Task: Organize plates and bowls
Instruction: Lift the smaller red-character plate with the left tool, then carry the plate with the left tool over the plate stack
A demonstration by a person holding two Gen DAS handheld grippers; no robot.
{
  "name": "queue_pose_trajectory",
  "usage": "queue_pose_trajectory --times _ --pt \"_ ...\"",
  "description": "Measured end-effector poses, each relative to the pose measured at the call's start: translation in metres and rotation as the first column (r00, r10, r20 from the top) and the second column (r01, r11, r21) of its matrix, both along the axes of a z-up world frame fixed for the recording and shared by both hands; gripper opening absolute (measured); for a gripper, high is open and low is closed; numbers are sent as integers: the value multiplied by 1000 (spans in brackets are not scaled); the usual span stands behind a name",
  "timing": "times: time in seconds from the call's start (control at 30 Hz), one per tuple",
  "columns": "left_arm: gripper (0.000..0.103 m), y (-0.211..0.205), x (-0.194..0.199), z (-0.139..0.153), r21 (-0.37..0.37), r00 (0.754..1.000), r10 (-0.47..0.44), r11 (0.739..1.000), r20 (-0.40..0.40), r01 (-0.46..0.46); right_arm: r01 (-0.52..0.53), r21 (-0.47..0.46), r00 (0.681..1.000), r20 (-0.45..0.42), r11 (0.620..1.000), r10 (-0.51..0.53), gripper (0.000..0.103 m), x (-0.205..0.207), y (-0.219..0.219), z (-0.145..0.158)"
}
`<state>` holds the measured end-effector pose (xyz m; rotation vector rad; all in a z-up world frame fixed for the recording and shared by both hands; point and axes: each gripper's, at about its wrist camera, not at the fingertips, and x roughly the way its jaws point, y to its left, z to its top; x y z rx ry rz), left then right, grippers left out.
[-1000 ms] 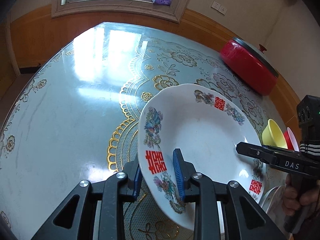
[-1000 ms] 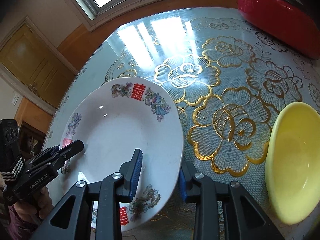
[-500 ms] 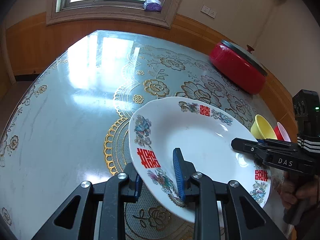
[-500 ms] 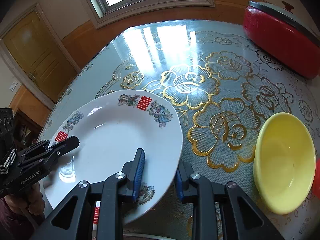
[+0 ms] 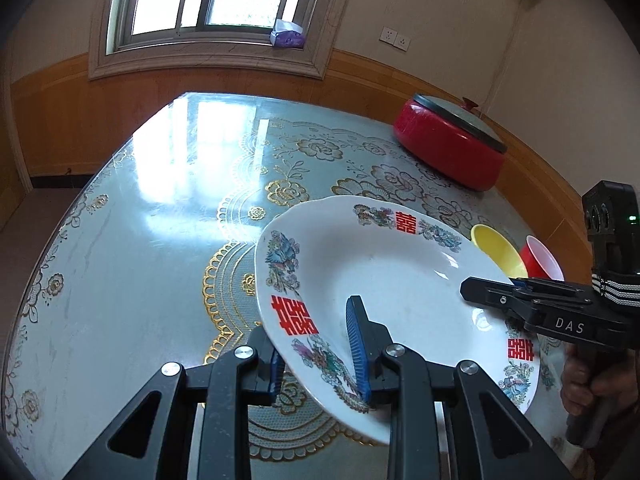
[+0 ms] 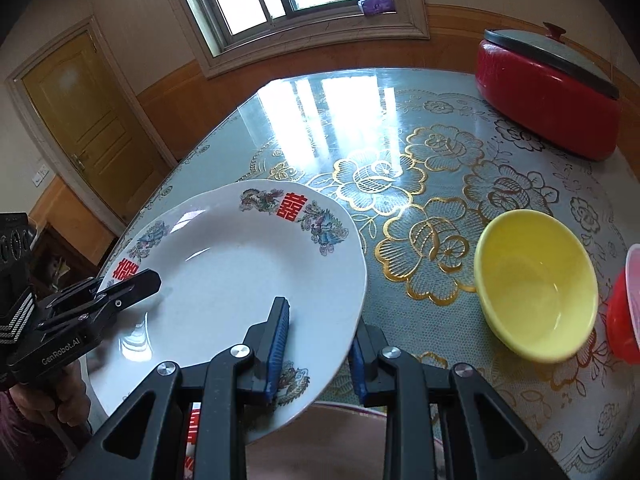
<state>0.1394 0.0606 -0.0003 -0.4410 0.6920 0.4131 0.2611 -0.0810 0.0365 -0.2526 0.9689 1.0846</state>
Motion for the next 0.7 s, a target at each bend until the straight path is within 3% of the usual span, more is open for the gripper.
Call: queue_pose_trajectory --times 0.3,0.7 --pt "28 -55 -18 18 2 996 -83 997 44 83 45 41 999 3 998 -45 27 -28 -67 18" --pt "29 -117 -28 11 -20 987 -158 987 13 158 122 20 992 -23 992 -121 27 -53 -142 8"
